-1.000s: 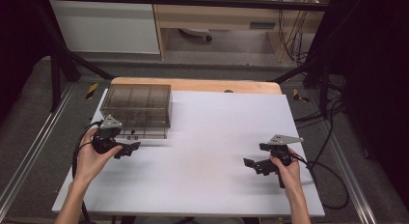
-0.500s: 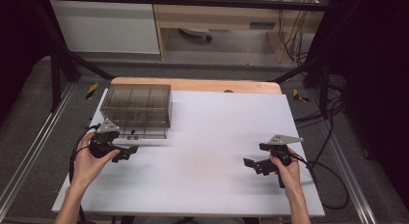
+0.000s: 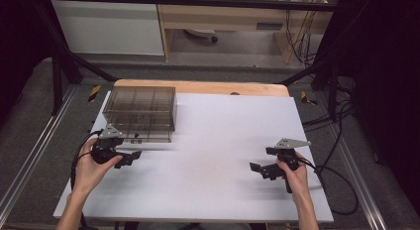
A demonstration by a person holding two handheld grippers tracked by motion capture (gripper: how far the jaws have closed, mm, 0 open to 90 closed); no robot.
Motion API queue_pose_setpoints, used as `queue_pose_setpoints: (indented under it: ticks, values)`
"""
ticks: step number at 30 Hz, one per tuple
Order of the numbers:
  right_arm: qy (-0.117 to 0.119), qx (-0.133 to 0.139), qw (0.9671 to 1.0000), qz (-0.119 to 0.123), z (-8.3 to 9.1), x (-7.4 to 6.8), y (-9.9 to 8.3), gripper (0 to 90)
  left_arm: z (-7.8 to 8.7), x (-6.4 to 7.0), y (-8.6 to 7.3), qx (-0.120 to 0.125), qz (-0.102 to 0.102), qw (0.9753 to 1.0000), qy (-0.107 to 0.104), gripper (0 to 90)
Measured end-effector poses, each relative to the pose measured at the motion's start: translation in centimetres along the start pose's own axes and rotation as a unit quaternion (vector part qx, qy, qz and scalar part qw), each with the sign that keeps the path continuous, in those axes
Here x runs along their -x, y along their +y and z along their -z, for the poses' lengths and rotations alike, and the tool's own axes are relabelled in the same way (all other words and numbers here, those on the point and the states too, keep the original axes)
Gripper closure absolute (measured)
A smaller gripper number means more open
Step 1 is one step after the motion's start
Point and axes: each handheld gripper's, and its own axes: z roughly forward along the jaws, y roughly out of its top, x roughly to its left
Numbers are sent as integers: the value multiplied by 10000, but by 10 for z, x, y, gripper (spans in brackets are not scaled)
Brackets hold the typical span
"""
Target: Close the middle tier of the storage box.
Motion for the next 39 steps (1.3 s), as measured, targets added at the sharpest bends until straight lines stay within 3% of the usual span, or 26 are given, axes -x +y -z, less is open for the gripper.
queue_pose_setpoints:
  ticks: [25, 33, 39]
  values:
    - [6, -24, 10000, 21, -1, 0, -1, 5, -3, -2, -6, -240, 33, 9997, -92, 382]
    - [21, -49, 10000, 18, -1, 0, -1, 5, -7, -3, -8, -348, 1, 9994, -46, 471]
    - [27, -56, 10000, 20, -1, -1, -1, 5, -10, -2, -7, -363, -108, 9992, 113, 515]
